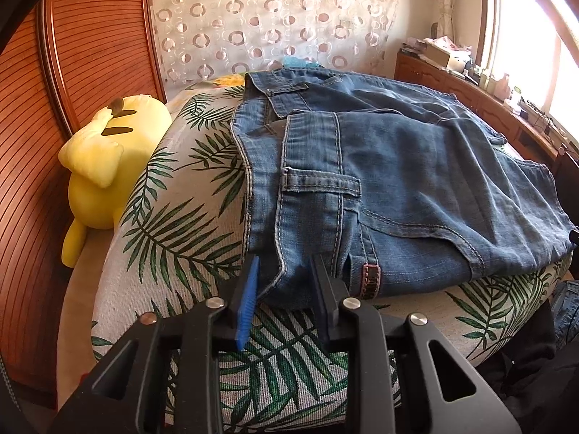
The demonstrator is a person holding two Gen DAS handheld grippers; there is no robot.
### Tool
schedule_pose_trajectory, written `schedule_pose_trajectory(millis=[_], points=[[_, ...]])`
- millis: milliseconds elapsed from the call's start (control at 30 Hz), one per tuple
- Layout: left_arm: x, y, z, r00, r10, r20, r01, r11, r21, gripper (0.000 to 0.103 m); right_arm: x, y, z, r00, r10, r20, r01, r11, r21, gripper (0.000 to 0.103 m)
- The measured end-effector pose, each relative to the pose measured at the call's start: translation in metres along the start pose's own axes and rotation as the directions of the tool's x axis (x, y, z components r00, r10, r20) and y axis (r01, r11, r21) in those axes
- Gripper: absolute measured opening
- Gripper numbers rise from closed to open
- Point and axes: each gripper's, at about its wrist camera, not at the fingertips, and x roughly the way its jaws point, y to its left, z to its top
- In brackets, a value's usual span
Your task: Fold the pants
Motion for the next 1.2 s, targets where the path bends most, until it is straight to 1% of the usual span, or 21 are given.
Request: schedule_pose_trajectory(millis=[33, 67, 100, 167, 200, 233, 300, 333, 367, 500, 667, 867, 1100, 1200], points=[[0.000, 0.001, 0.000, 1.000, -0.002, 0.000, 0.002, 1.000, -0.006, 0.023, 0.000, 0.000, 0.000, 1.000, 0.000, -0.003, 0.000, 1.000, -0.004, 0.058], [0.000, 0.003, 0.000, 1.000, -0.002, 0.000, 0.002, 1.000, -0.016, 0.012, -0.001, 0.001, -0.001, 1.000, -0.003, -0.006, 0.003, 1.000, -0.007, 0.057], [-0.001, 0.004, 0.000, 1.000, 0.001, 0.002, -0.001, 1.000, -0.026, 0.011, 0.001, -0.002, 0.000, 1.000, -0.006, -0.004, 0.006, 1.000, -0.007, 0.056], [-0.002, 0.005, 0.000, 1.000, -0.010, 0.011, 0.010, 1.000, -0.027, 0.008, -0.001, -0.003, 0.001, 1.000, -0.010, -0.001, 0.010, 1.000, -0.004, 0.043], [-0.004, 0.004, 0.000, 1.000, -0.011, 0.014, 0.012, 1.000, -0.026, 0.006, 0.002, -0.004, 0.002, 1.000, -0.008, -0.002, 0.008, 1.000, -0.003, 0.040], [-0.006, 0.003, 0.000, 1.000, -0.017, 0.017, 0.018, 1.000, -0.022, 0.005, 0.000, -0.005, 0.002, 1.000, -0.010, -0.003, 0.010, 1.000, -0.006, 0.034], [-0.010, 0.002, 0.001, 1.000, -0.017, 0.026, 0.017, 1.000, -0.017, 0.004, 0.004, -0.006, 0.002, 1.000, 0.000, 0.000, 0.000, 1.000, -0.014, 0.027], [-0.013, 0.002, 0.002, 0.999, -0.019, 0.031, 0.020, 1.000, -0.015, 0.004, 0.002, -0.006, 0.002, 1.000, 0.008, 0.004, -0.008, 1.000, -0.020, 0.021], [-0.017, 0.001, 0.003, 0.999, -0.022, 0.042, 0.023, 1.000, -0.013, 0.003, 0.001, -0.004, 0.002, 1.000, 0.009, 0.011, -0.009, 1.000, -0.029, 0.018], [-0.036, 0.002, 0.008, 0.996, -0.037, 0.084, 0.038, 0.999, -0.011, 0.003, -0.005, -0.002, 0.006, 0.999, -0.003, 0.044, 0.005, 0.999, -0.051, 0.015], [-0.064, -0.001, 0.016, 0.988, -0.039, 0.147, 0.038, 0.999, 0.005, 0.003, -0.028, -0.004, 0.017, 0.995, -0.003, 0.097, 0.010, 0.997, -0.072, 0.014], [-0.096, 0.001, 0.023, 0.973, -0.047, 0.227, 0.048, 0.999, 0.002, 0.002, -0.061, -0.004, 0.027, 0.985, -0.018, 0.172, 0.038, 0.993, -0.113, 0.012], [-0.120, 0.009, 0.031, 0.955, -0.051, 0.291, 0.056, 0.998, -0.010, 0.002, -0.089, -0.001, 0.031, 0.970, -0.019, 0.242, 0.054, 0.989, -0.139, 0.011], [-0.121, 0.012, 0.034, 0.954, -0.045, 0.298, 0.049, 0.999, -0.009, 0.002, -0.092, 0.002, 0.032, 0.963, -0.018, 0.270, 0.060, 0.988, -0.146, 0.011]])
